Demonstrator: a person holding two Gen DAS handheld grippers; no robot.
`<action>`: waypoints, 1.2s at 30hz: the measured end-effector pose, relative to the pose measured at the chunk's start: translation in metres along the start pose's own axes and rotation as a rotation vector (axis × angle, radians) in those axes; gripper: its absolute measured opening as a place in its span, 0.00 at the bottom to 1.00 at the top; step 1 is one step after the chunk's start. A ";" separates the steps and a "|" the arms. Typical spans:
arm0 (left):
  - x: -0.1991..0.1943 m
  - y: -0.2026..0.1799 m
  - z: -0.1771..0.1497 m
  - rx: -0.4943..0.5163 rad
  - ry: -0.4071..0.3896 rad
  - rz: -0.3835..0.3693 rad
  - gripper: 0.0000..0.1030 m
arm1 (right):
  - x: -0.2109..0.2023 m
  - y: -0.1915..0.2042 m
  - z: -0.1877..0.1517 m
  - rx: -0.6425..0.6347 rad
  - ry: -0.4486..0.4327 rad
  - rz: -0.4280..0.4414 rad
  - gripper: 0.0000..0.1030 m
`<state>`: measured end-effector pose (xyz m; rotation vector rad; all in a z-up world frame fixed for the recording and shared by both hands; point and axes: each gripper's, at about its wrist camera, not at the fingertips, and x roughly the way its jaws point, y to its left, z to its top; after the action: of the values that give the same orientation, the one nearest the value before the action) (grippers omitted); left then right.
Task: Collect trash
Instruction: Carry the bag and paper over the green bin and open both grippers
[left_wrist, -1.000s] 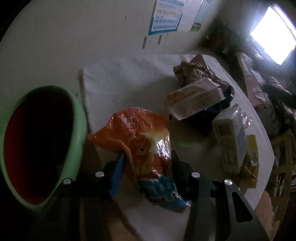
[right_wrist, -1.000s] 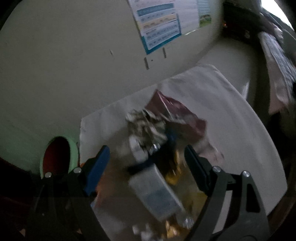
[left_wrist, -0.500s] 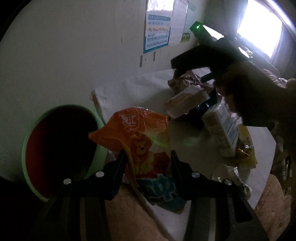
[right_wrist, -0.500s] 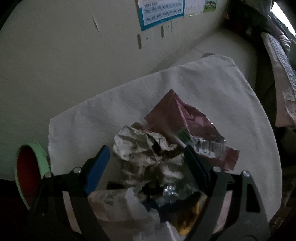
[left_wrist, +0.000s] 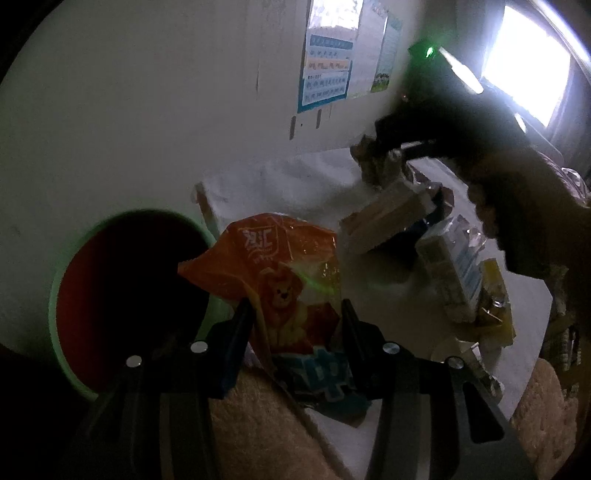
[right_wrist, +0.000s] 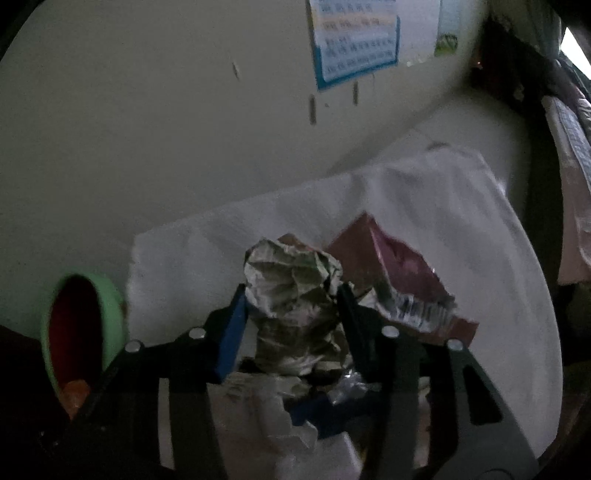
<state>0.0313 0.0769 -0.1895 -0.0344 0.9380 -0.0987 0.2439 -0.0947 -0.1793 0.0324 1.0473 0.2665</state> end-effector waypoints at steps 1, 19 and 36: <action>-0.001 -0.001 0.001 0.003 -0.005 0.003 0.44 | -0.007 0.001 0.002 0.003 -0.015 0.013 0.46; -0.034 -0.004 0.014 0.007 -0.093 0.036 0.43 | -0.173 0.028 -0.061 -0.048 -0.295 0.028 0.46; -0.075 0.103 0.026 -0.173 -0.168 0.247 0.43 | -0.142 0.053 -0.132 0.035 -0.189 0.174 0.46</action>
<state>0.0156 0.1869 -0.1211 -0.0849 0.7748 0.2115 0.0531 -0.0892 -0.1169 0.1775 0.8619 0.3958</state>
